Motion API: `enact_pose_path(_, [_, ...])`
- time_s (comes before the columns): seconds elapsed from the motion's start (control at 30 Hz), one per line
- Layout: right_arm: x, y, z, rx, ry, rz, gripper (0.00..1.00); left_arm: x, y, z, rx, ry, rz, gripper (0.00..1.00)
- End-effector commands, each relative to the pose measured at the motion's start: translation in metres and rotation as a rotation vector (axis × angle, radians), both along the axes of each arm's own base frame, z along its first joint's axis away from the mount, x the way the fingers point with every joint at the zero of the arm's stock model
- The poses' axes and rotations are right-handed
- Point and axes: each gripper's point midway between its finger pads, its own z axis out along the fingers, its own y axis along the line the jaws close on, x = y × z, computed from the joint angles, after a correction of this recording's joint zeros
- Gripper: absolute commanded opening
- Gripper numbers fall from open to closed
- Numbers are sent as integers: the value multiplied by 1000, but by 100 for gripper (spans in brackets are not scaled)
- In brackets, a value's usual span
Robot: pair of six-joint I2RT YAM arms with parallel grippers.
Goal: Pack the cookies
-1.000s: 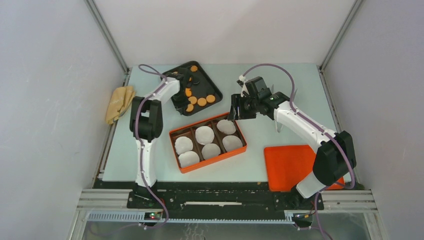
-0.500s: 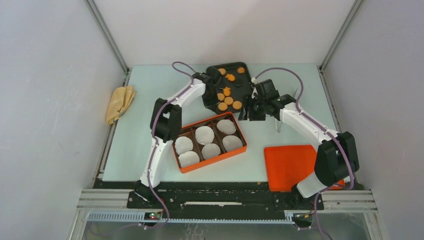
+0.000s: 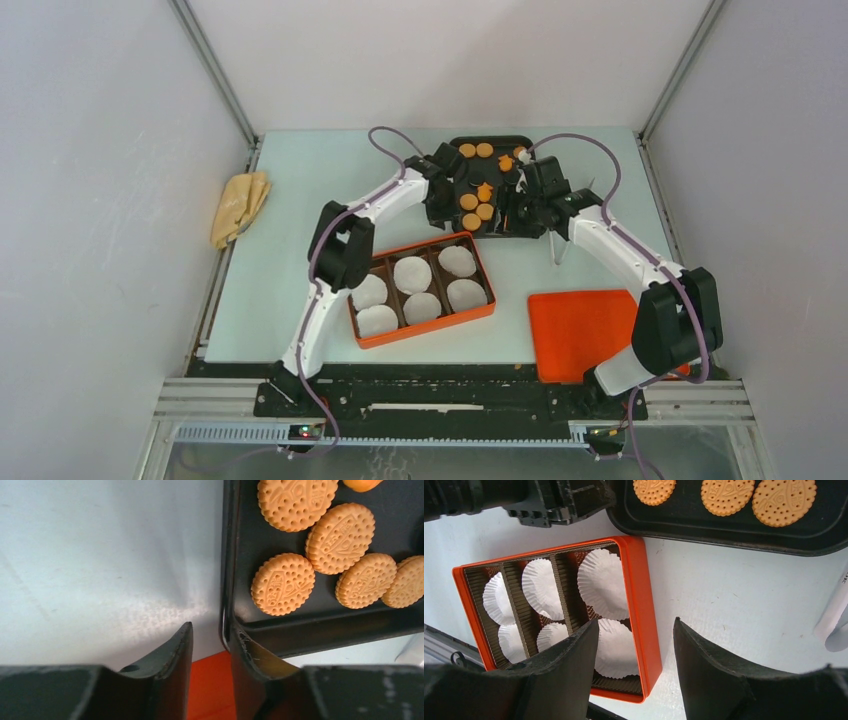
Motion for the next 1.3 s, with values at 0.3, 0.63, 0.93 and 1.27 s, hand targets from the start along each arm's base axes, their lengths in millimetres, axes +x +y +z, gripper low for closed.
enact_pose_path(0.3, [-8, -8, 8, -35, -44, -13, 65, -60, 102, 129, 134, -294, 164, 8])
enact_pose_path(0.63, [1, -42, 2, -31, 11, -138, 66, -121, 119, 23, 208, -55, 156, 0])
enact_pose_path(0.93, [18, -112, -28, -202, 103, -373, 73, -90, 135, 1, 275, -34, 193, 0])
enact_pose_path(1.27, [11, -135, -83, -343, 255, -416, 72, -84, 154, 2, 243, -33, 167, 0])
